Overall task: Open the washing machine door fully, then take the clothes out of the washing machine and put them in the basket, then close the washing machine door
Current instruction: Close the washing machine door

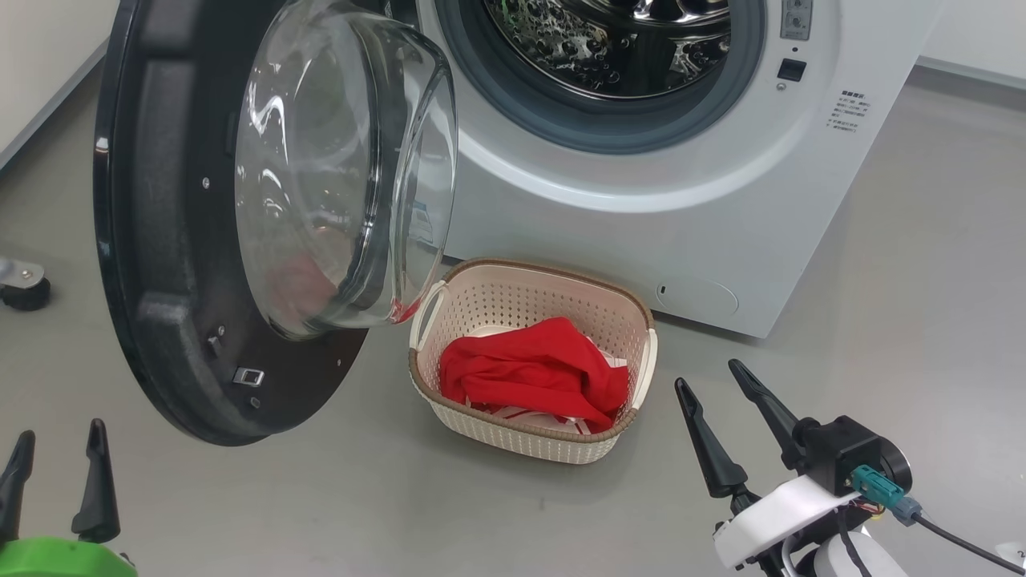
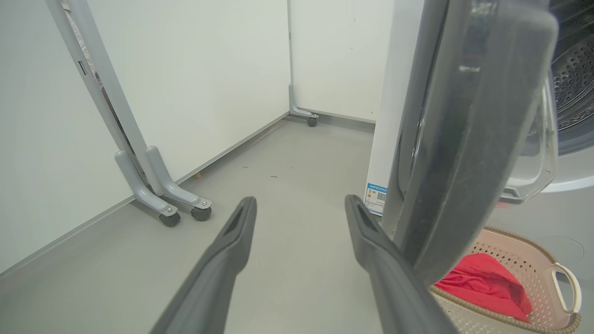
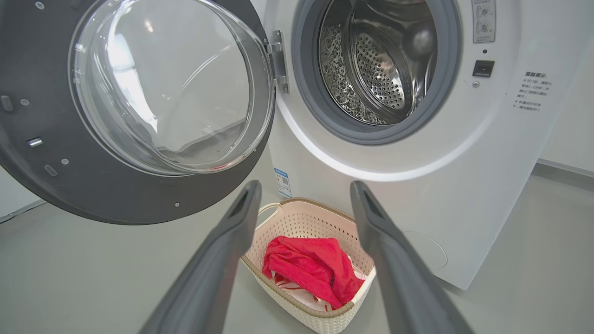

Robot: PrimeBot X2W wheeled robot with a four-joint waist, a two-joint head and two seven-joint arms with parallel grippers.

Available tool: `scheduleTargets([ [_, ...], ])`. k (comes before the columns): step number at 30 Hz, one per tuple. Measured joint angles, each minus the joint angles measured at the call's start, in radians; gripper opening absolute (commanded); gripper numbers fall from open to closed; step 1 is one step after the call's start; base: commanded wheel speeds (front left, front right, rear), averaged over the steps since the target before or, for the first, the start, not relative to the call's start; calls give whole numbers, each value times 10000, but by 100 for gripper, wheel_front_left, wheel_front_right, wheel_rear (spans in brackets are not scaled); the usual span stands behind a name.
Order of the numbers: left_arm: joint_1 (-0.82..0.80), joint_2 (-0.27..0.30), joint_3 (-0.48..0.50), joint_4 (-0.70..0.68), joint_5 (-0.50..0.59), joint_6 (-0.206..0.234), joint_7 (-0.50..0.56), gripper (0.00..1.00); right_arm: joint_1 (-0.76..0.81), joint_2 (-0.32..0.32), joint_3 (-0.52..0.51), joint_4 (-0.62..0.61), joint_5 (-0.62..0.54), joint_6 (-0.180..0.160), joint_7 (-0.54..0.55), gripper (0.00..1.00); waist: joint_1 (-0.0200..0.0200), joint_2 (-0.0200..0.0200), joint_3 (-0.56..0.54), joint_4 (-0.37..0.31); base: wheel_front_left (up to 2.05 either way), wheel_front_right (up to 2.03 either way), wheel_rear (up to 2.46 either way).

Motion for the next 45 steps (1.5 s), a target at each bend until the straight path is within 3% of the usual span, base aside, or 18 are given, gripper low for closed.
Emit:
scheduleTargets([
  [7,-28,48,-36,134,105,-2,-81,100,-1,0,-2,15,0,0,-75,100,0,0,-14,-14,0,0,0],
  [9,-83,73,-119,171,104,-2,-90,22,-1,2,-2,25,0,0,-75,100,0,0,-23,-15,0,0,0],
  [10,-98,79,-163,184,104,-4,-92,22,-1,2,-2,33,2,0,-75,100,0,0,-27,-15,0,0,0],
  [11,-110,84,-205,192,104,-25,-90,0,-1,2,-2,38,2,0,-75,100,0,0,-31,-15,0,0,0],
  [19,-178,219,-311,198,58,-27,-94,0,-1,17,-12,69,71,2,-75,100,0,0,-62,-10,0,0,0],
  [30,-960,328,-244,-184,-1275,-27,96,0,-1,40,-25,113,71,2,-77,100,0,0,-79,17,0,0,0],
  [36,-1394,259,10,-142,-3106,-27,1244,0,-1,42,-23,136,71,2,-79,100,0,0,-119,20,0,0,0],
  [45,-2108,-700,1120,142,-6554,-17,3521,0,0,52,-12,203,71,2,-84,100,0,0,-233,16,0,0,0],
])
